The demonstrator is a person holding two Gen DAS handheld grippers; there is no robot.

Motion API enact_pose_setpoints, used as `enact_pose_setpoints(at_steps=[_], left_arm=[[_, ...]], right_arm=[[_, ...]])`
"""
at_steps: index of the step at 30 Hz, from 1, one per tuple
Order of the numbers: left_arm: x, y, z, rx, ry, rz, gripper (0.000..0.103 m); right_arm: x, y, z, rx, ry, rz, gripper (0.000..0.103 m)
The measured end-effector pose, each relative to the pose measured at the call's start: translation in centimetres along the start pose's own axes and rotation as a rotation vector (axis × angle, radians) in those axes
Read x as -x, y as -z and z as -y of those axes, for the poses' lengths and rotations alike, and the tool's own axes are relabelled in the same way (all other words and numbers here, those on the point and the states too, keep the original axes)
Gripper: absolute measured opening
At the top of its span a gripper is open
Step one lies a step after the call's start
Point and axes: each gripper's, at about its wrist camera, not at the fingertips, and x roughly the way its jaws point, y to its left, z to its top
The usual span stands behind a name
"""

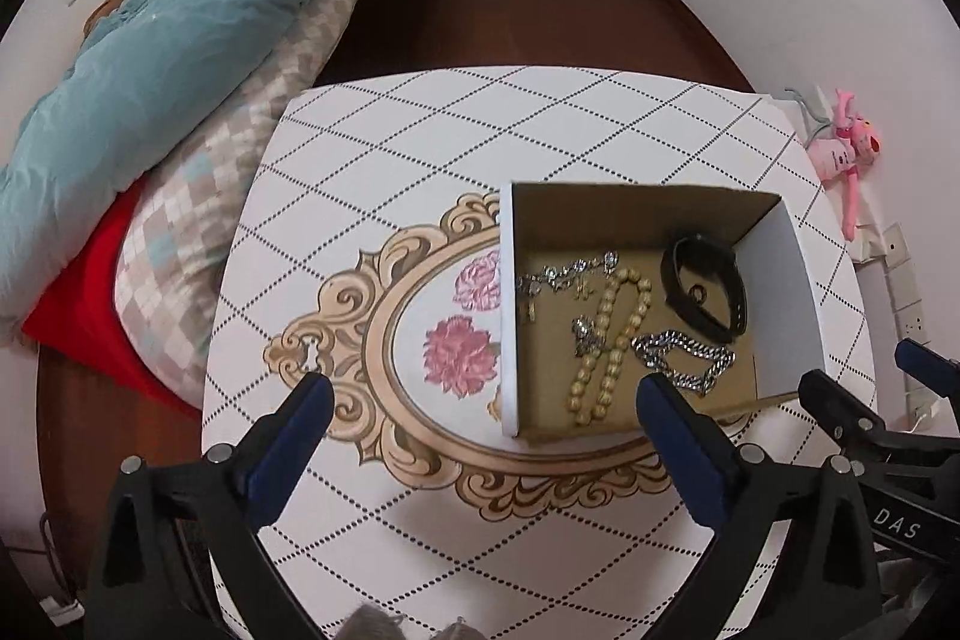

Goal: Organize jewelry

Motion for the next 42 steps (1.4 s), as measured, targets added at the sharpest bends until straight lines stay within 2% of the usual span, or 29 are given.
enact_pose_setpoints(at_steps=[9, 16, 23, 27, 32, 38, 42], left_arm=[[1.1, 1.5, -0.1, 0.019, 0.0, 0.007, 0.103], [5.7, 2.5, -0.1, 0.015, 0.011, 0.078, 0.103], [12.5, 3.8, 0.2, 0.008, 0.02, 0.171, 0.103], [16.5, 4.8, 0.4, 0.001, 0.001, 0.229, 0.103], [21.1, 6.0, 0.3, 0.018, 0.031, 0.281, 0.103], [24.7, 7.0, -0.1, 0.037, 0.069, 0.311, 0.103], [26.3, 7.6, -0.1, 0.031, 0.081, 0.318, 0.103]], right_arm=[[1.6, 0.6, -0.5, -0.008, -0.001, 0.028, 0.103], [5.6, 1.7, -0.2, -0.022, 0.004, 0.097, 0.103], [12.8, 3.8, 0.2, -0.035, -0.002, 0.212, 0.103], [17.8, 5.2, 0.3, -0.036, -0.013, 0.284, 0.103], [23.3, 7.0, 0.4, -0.031, -0.017, 0.365, 0.103], [28.7, 8.7, 1.1, -0.045, -0.004, 0.437, 0.103], [31.0, 9.6, 1.4, -0.055, -0.014, 0.454, 0.103]])
